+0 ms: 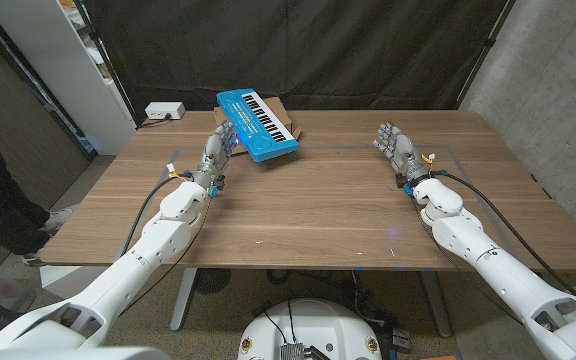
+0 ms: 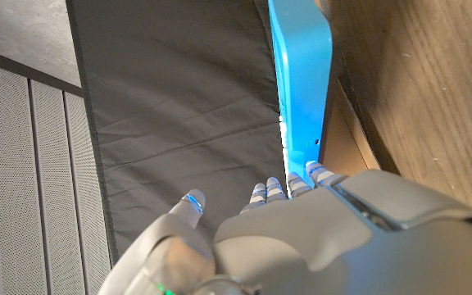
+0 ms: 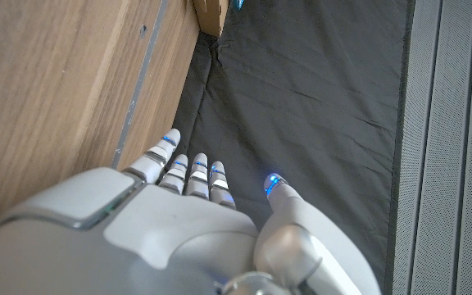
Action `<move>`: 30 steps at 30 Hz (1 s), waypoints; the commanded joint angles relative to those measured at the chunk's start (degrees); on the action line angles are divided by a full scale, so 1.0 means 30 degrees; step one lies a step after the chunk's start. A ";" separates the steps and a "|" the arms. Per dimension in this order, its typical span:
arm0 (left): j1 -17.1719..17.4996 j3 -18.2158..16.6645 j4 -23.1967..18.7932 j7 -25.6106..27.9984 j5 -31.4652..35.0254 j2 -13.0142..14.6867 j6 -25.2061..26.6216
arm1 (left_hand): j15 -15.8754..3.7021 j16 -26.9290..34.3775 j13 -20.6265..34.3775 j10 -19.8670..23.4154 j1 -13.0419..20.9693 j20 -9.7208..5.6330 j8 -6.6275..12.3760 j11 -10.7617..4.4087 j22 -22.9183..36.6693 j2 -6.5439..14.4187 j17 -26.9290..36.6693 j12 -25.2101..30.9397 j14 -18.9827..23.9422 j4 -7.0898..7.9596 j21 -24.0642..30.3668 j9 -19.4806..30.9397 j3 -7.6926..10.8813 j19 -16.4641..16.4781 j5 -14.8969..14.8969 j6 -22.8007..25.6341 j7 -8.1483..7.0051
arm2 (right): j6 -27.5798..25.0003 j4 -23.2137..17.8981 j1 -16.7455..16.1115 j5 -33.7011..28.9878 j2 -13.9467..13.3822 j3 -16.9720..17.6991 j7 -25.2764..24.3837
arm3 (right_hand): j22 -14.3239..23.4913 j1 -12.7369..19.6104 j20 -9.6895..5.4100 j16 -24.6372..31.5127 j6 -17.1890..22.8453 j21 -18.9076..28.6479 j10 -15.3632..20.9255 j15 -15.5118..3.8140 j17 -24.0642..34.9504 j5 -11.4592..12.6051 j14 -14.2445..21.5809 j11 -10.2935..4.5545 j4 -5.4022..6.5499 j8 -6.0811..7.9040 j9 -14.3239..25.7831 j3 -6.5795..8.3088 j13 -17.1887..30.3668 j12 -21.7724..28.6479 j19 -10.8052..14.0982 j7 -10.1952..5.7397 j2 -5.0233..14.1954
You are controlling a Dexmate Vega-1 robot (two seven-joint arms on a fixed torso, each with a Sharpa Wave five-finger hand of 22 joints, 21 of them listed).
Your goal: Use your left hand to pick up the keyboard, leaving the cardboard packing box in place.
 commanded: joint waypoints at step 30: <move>0.1441 -0.0990 -0.2665 0.0298 -0.2174 0.0250 0.1186 | 0.0536 0.0370 0.0034 -0.3628 0.0794 0.1216 0.0411 0.0236 0.0046 0.1100 -0.0104 0.0457 -0.3866 -0.0810 0.0555 0.0048 -0.0198 -0.1710 0.0095 -0.3716 -0.0181 | -0.0300 0.0465 0.0270 0.0007 0.0013 -0.0180 0.0265 | 0.0080 -0.0026 -0.0300 0.0157 0.0202 0.0174 0.0092 0.0148 0.0119 -0.0066 -0.0002 0.0092 -0.0074 0.0187 0.0117 -0.0035 0.0058 0.0202 0.0174 0.0020 0.0031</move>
